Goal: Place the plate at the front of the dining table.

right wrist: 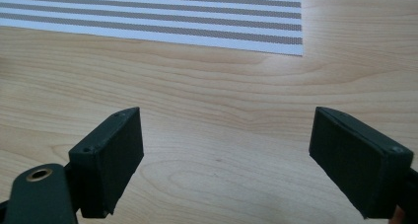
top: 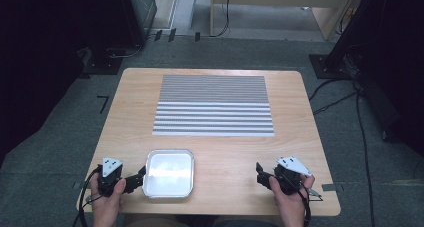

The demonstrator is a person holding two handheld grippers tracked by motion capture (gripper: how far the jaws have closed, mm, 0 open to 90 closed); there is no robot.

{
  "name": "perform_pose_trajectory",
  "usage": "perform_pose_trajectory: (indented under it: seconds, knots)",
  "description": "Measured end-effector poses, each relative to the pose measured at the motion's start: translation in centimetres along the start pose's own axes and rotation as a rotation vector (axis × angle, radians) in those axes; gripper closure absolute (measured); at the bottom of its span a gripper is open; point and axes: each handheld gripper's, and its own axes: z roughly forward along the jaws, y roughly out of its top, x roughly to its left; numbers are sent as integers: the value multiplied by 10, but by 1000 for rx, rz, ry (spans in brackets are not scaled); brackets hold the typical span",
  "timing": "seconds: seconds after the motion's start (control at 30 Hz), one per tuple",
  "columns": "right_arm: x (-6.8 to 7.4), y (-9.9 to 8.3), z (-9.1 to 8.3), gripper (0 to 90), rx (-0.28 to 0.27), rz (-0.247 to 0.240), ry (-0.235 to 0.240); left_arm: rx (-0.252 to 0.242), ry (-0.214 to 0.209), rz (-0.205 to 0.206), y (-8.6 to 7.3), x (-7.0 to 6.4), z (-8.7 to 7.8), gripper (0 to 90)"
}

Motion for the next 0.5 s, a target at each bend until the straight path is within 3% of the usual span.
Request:
perform_pose_trajectory:
  seconds: [0.5]
  knots:
    - [17, 1, 0, 130, -7, -9, 26, 2, -21, 19, 0, -13, -1, 133]
